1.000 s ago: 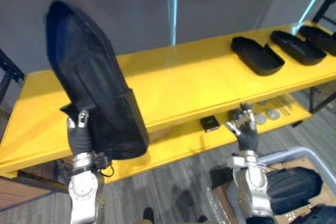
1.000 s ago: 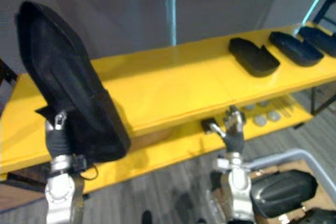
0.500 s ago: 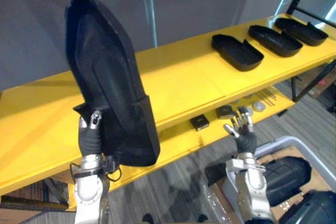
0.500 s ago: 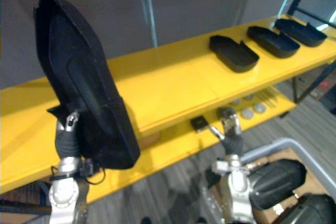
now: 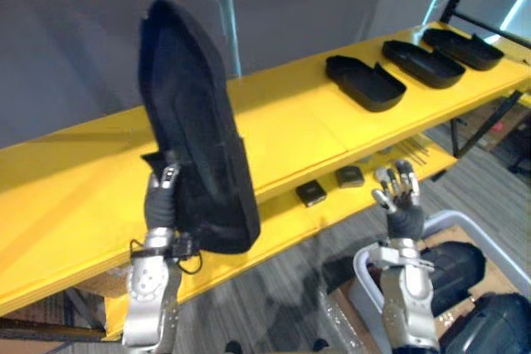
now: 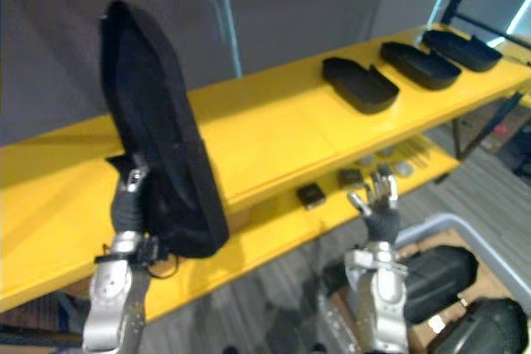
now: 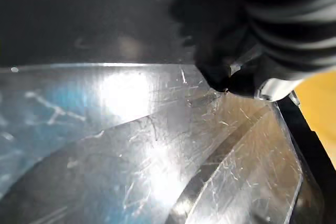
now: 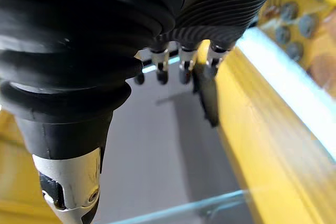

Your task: Walk over and take plastic housings, then place them on the shelf

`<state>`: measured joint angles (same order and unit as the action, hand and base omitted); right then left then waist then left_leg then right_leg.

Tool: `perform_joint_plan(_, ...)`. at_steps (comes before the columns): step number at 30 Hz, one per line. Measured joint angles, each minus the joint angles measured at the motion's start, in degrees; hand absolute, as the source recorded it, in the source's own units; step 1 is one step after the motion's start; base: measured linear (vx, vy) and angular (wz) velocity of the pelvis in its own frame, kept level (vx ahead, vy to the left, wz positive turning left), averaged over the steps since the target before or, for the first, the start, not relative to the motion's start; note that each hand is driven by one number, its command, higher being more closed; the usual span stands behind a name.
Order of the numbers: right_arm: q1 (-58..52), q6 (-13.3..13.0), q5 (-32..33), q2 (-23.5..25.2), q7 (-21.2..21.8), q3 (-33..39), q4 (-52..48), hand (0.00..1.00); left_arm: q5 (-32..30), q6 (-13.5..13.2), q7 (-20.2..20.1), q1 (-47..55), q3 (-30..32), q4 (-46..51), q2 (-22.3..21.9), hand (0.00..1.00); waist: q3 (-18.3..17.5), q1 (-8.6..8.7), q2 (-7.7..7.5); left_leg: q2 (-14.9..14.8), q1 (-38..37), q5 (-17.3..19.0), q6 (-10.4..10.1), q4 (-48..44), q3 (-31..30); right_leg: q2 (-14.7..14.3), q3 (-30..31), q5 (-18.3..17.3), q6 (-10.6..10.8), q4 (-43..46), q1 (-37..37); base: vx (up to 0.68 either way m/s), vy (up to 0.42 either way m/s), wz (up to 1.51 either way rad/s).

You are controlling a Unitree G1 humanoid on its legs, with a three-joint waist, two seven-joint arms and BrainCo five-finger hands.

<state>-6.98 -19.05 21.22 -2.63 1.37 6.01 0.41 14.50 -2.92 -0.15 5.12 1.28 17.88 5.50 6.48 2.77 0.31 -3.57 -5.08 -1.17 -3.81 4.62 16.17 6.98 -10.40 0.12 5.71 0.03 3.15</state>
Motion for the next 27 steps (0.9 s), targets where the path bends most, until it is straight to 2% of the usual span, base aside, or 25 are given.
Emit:
perform_joint_plan(2,-1.2,1.0,0.0,0.1,0.1,-0.1,-0.1,0.00,0.7,2.3,0.2,-2.5,-0.6,-2.1,1.0,1.00,0.0,1.24,0.00,0.0,-0.1,0.1,0.0,0.0,0.3,0.0,0.3,0.0,0.0,0.0,-0.1,0.03,0.002,-0.09)
perform_joint_plan(3,-1.4,1.1,0.0,0.1,0.2,-0.1,-0.1,0.00,0.7,2.7,0.5,-3.1,-0.6,-2.6,1.1,1.00,0.0,1.31,0.00,0.0,-0.1,0.2,0.0,0.0,0.4,-0.1,0.5,0.0,0.0,0.0,-0.1,0.04,0.009,-0.28)
perform_joint_plan(4,-2.5,1.7,0.1,0.0,0.8,0.0,-0.2,0.00,0.9,4.4,1.8,-5.4,-0.6,-4.3,1.3,1.00,0.0,1.32,0.03,-0.1,-0.9,0.6,0.0,0.0,1.7,-0.2,1.7,0.1,0.1,0.0,-0.2,0.03,0.011,-0.34)
perform_joint_plan(6,-3.7,1.8,0.3,0.0,1.3,-0.1,-0.5,0.00,1.2,5.6,3.7,-8.1,-0.9,-6.8,1.4,1.00,0.0,1.65,0.08,0.0,-1.5,1.1,0.1,0.0,2.5,-0.2,2.8,0.2,0.2,-0.2,-0.2,0.03,0.018,-0.32)
perform_joint_plan(7,-4.2,1.9,0.3,0.1,1.4,-0.3,-0.5,0.00,1.4,6.5,5.1,-10.1,-1.4,-8.7,1.9,1.00,0.0,2.42,0.05,0.1,-1.5,1.2,0.1,0.0,2.8,-0.1,3.0,0.4,0.3,-0.5,-0.2,0.02,0.022,-0.18)
perform_joint_plan(11,-5.2,2.3,0.4,0.1,3.5,-0.7,-1.8,0.00,1.0,8.0,10.1,-15.5,-2.0,-15.9,3.8,1.00,0.1,3.99,0.12,0.2,-1.2,1.9,0.2,-0.8,4.1,-0.1,4.4,0.8,0.3,-0.7,-0.9,0.02,0.021,-0.18)
perform_joint_plan(13,-6.0,3.7,0.4,0.0,4.7,-1.4,-2.3,0.00,0.4,8.8,13.1,-19.1,-2.0,-20.4,4.8,1.00,0.2,4.46,0.18,0.1,-1.0,2.3,0.2,-1.2,4.9,-0.2,5.3,0.9,0.3,-0.7,-1.2,0.02,0.005,-0.22)
perform_joint_plan(16,-6.9,5.0,0.1,-0.1,6.1,-2.8,-2.1,0.00,-0.3,10.5,15.4,-23.7,-2.0,-25.1,6.3,1.00,0.7,5.17,0.29,0.2,-0.9,2.4,0.3,-1.2,4.9,-0.1,6.4,1.2,0.4,-1.2,-1.7,0.01,-0.007,-0.16)
perform_joint_plan(21,-7.0,6.6,0.0,-1.3,6.4,-6.4,-2.1,0.00,-2.0,15.8,18.4,-33.0,-2.0,-38.8,13.1,1.00,3.2,7.68,0.19,0.3,-0.8,2.5,0.4,-1.3,5.1,-0.2,7.9,1.7,0.5,-1.2,-2.5,-0.01,-0.001,-0.14)
perform_joint_plan(23,-7.6,7.2,0.0,-1.7,6.3,-7.0,-2.1,0.00,-2.0,16.5,19.5,-34.4,-1.9,-43.0,15.2,1.00,3.6,7.69,0.44,0.3,-0.6,2.5,0.4,-1.2,5.0,-0.2,9.2,2.0,0.6,-1.2,-3.5,0.01,-0.014,-0.27)
perform_joint_plan(27,-8.7,8.6,0.5,-2.6,6.2,-9.3,-2.2,0.00,-2.0,17.2,21.8,-38.3,-1.1,-48.8,19.3,1.00,5.0,8.95,0.90,0.5,0.3,2.6,0.4,-1.5,5.1,-0.2,10.2,2.2,0.6,-0.8,-4.9,0.00,-0.001,-0.11)
